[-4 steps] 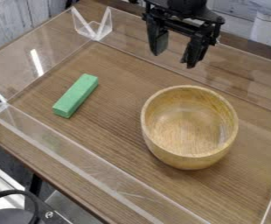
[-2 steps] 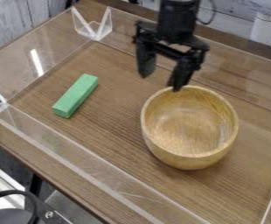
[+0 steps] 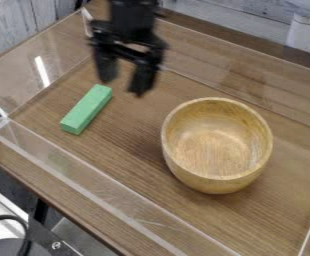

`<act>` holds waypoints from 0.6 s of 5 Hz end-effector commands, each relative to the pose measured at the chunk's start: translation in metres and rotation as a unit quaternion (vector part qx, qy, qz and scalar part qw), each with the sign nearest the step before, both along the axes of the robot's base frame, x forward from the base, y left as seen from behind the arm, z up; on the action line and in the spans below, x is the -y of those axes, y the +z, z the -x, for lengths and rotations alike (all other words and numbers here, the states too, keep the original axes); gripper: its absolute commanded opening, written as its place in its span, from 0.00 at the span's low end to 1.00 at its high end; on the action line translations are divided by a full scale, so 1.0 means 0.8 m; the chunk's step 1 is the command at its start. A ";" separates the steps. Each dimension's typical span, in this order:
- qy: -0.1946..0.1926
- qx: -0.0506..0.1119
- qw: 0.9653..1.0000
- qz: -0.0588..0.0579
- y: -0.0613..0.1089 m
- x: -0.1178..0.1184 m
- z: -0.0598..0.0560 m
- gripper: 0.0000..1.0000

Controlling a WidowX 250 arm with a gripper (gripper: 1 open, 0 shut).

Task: Put the green block in the brown bowl

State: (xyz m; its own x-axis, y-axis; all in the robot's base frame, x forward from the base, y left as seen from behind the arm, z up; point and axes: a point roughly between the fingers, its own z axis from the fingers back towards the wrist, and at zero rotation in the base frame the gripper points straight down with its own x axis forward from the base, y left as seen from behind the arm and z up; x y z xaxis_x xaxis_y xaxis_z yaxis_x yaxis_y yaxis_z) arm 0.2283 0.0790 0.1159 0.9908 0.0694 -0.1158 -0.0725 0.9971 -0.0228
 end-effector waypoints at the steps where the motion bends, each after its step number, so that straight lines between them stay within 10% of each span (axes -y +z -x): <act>1: 0.013 0.028 0.999 -0.015 0.010 -0.041 0.010 1.00; 3: 0.034 0.013 0.999 -0.019 -0.024 -0.073 0.025 1.00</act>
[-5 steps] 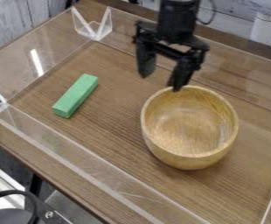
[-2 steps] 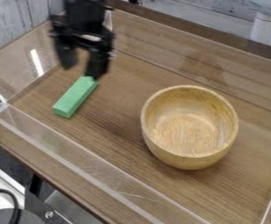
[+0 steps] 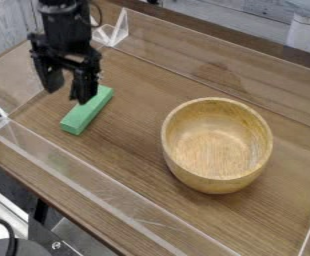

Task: Put the green block in the brown bowl

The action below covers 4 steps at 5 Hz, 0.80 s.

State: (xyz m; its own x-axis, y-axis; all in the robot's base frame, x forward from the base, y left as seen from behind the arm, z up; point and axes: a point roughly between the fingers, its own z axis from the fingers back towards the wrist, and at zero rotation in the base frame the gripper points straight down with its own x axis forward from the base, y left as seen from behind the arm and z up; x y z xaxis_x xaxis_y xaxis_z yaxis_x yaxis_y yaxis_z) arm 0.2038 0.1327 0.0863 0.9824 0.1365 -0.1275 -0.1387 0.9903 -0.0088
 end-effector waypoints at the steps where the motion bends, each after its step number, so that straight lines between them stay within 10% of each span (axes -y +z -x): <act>1: 0.003 0.013 1.000 -0.013 -0.010 -0.012 -0.003 1.00; 4: 0.002 0.002 1.000 -0.011 -0.036 -0.015 -0.012 1.00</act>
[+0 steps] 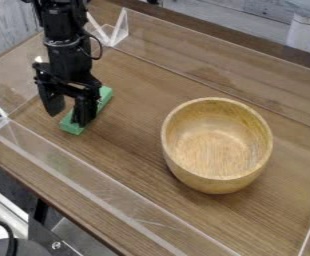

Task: Put the green block in the brown bowl

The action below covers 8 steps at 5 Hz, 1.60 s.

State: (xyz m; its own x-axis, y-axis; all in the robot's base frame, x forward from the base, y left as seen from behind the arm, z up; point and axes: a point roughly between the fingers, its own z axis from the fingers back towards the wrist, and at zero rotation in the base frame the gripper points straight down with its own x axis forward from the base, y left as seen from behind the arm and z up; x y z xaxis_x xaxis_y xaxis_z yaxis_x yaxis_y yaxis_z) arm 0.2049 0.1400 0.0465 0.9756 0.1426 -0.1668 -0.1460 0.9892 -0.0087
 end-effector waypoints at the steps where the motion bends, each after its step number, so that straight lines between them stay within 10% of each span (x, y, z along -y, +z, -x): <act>1: -0.006 0.025 1.000 -0.011 0.016 -0.002 -0.014 1.00; 8: -0.020 0.038 0.999 -0.001 0.028 0.011 -0.022 1.00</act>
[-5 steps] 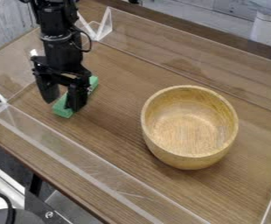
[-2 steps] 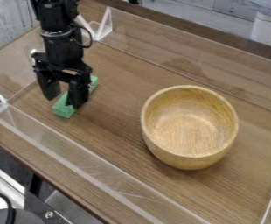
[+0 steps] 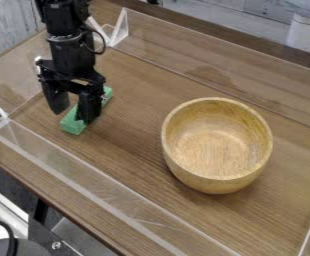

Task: Put the green block in the brown bowl

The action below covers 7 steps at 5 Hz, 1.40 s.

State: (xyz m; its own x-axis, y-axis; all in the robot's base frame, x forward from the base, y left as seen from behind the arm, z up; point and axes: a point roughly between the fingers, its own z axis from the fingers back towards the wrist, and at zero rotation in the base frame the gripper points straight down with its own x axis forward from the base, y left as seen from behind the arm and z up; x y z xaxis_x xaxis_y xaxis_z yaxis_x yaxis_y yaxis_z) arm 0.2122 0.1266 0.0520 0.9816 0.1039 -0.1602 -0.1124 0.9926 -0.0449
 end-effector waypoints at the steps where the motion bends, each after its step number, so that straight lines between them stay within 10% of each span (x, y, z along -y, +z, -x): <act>1: -0.003 0.032 0.999 -0.017 0.018 -0.005 -0.014 1.00; 2: -0.002 0.031 0.999 -0.017 0.012 -0.006 -0.016 0.00; 7: -0.053 0.076 0.996 -0.013 0.087 0.062 -0.056 0.00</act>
